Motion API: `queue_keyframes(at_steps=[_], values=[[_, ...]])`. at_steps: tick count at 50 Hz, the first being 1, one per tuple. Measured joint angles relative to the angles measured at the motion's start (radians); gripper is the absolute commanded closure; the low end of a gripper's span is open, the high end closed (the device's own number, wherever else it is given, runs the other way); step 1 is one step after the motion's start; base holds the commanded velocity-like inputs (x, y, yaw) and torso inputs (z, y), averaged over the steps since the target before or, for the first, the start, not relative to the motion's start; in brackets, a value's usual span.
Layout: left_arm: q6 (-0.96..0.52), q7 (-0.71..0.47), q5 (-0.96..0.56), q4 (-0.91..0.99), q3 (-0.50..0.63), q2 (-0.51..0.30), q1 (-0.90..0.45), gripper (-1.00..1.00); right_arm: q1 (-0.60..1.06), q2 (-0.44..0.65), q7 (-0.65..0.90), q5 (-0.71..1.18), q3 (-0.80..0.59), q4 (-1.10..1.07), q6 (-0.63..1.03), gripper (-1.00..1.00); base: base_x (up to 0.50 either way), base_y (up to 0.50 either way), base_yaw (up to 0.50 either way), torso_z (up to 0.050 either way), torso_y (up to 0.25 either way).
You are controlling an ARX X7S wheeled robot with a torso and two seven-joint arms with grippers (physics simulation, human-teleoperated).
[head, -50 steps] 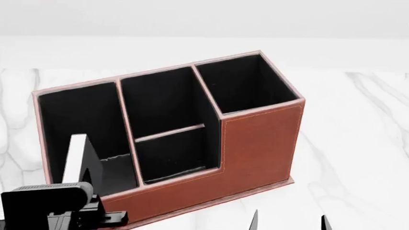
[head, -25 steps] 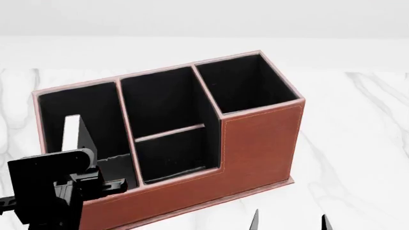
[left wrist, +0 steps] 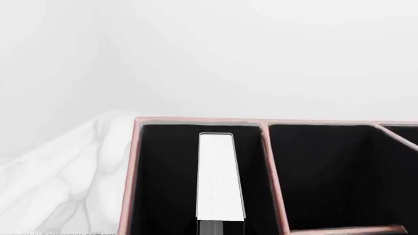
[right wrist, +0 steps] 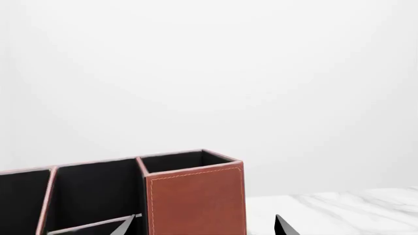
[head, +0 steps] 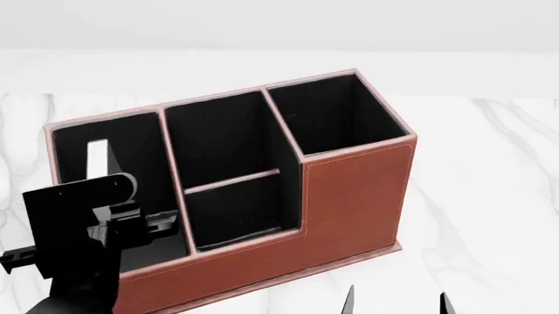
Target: Pick up the book and place it in the left compartment of the caddy.
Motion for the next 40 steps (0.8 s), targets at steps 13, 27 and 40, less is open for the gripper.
queue_keyframes(at_steps=[13, 27, 40], values=[[0.001, -0.037, 0.003, -0.065, 0.003, 0.026, -0.039, 1.00, 0.003, 0.000, 0.000, 0.001, -0.003, 0.006, -0.002, -1.00, 0.00, 0.00, 0.00, 0.000, 0.002], [0.010, -0.065, 0.017, -0.115, 0.034, 0.042, -0.068, 1.00, 0.004, 0.001, 0.001, 0.002, -0.006, 0.011, -0.005, -1.00, 0.00, 0.00, 0.00, 0.001, 0.001], [0.030, -0.079, 0.014, -0.159, 0.056, 0.051, -0.087, 1.00, 0.007, 0.001, 0.002, 0.004, -0.008, 0.015, -0.006, -1.00, 0.00, 0.00, 0.00, 0.000, 0.002]])
